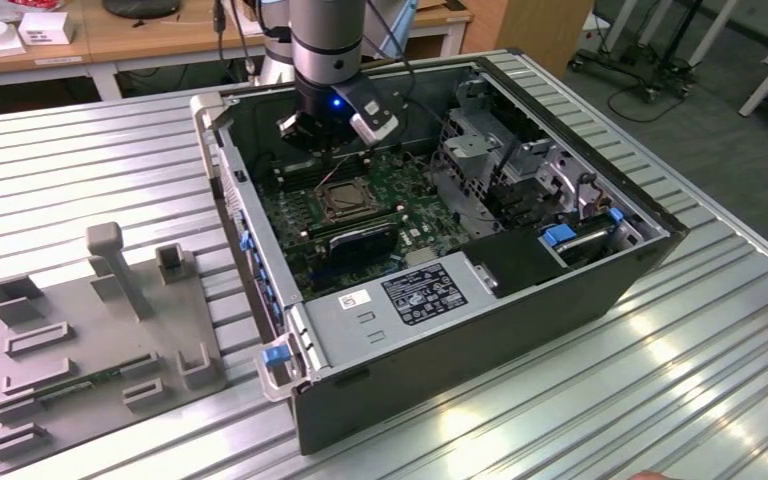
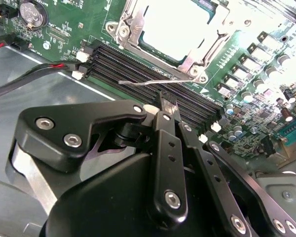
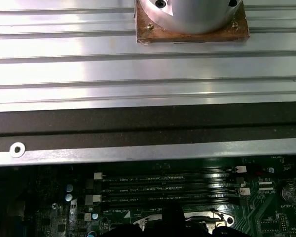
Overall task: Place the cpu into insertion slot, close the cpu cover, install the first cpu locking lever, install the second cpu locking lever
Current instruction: 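Install the first cpu locking lever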
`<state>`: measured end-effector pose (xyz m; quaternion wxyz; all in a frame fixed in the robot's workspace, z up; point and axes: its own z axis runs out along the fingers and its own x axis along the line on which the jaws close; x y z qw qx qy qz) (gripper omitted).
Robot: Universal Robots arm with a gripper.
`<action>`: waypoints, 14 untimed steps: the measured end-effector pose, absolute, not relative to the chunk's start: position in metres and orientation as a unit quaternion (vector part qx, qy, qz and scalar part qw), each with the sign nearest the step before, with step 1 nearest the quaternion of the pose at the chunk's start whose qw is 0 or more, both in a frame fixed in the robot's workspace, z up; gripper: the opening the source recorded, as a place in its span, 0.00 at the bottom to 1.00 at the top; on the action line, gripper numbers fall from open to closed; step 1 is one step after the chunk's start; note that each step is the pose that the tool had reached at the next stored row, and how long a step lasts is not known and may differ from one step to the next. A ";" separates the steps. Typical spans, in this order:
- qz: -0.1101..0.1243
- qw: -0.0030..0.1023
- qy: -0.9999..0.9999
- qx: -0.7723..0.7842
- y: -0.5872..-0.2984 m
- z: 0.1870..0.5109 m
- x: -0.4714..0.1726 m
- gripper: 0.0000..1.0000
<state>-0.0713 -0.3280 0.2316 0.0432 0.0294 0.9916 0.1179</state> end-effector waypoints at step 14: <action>0.118 0.043 0.992 0.029 -0.328 0.230 -0.071 0.11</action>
